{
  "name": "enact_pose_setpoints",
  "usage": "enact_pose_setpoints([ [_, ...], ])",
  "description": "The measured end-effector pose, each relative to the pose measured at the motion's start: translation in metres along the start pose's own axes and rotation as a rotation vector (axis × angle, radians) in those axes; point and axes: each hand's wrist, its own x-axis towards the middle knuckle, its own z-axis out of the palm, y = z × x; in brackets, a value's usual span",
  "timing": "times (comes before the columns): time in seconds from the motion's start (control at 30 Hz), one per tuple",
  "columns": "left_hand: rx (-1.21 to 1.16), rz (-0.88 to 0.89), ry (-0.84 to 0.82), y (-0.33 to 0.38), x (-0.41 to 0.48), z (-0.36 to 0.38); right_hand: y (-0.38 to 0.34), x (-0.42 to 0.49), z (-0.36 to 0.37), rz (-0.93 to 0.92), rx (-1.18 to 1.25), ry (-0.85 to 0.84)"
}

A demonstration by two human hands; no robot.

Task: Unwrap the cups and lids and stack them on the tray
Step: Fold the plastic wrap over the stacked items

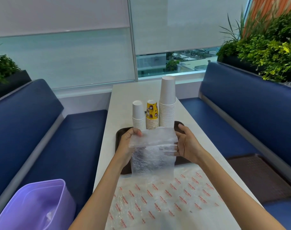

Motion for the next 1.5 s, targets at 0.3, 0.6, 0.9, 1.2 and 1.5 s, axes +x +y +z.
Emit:
enact_pose_setpoints([
  [0.3,0.068,0.006,0.046,-0.004,0.002,0.002,0.004,-0.001,0.000,0.021,-0.173,0.040],
  [0.6,0.109,-0.230,0.016,-0.008,-0.011,0.001,0.012,0.010,0.002,-0.237,-0.255,0.230],
  [0.9,0.234,-0.062,0.054,-0.022,-0.017,0.001,0.021,0.010,0.008,-0.290,-0.231,0.152],
  [1.2,0.262,-0.007,0.122,-0.031,-0.017,0.003,0.032,0.011,-0.002,-0.161,-0.179,0.067],
  [1.5,0.190,-0.044,0.029,-0.033,-0.018,-0.004,0.033,0.015,-0.002,-0.211,-0.194,0.127],
])
